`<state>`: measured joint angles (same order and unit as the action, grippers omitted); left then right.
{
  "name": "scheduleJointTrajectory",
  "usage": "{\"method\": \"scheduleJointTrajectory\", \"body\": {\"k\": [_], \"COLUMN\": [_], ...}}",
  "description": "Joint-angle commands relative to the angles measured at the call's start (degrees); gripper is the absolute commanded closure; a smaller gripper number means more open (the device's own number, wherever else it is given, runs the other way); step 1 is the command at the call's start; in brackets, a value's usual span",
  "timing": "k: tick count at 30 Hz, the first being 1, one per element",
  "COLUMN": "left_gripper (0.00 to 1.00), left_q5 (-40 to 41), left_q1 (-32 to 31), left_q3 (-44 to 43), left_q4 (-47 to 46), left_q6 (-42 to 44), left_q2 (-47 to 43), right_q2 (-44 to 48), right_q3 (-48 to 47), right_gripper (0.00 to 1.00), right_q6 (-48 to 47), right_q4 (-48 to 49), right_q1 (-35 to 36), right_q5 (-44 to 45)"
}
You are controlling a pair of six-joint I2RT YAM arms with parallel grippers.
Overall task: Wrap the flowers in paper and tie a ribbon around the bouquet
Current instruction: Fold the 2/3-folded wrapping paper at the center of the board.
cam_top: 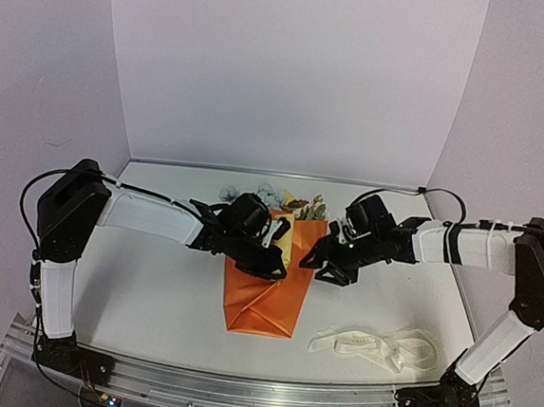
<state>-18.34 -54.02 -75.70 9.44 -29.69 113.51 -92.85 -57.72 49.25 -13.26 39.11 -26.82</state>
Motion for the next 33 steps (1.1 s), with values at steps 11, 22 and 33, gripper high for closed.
{"method": "scheduleJointTrajectory", "body": {"k": [11, 22, 33], "left_gripper": [0.42, 0.38, 0.41], "left_q5": [-5.1, -4.9, -4.9], "left_q1": [-0.4, -0.5, -0.4], "left_q3": [0.2, 4.4, 5.6], "left_q4": [-7.4, -11.6, -11.4], "left_q6": [4.8, 4.0, 4.0], "left_q2": [-1.1, -5.7, -6.7], "right_q2": [-7.4, -9.7, -14.6], "right_q3": [-11.5, -14.7, -21.2], "right_gripper": [0.4, 0.38, 0.36], "right_q6": [0.3, -2.1, -6.0], "right_q4": [-3.1, -5.6, -5.9], "right_q1": [-4.5, -5.0, -5.1], "right_q5": [0.4, -2.2, -5.3]}}
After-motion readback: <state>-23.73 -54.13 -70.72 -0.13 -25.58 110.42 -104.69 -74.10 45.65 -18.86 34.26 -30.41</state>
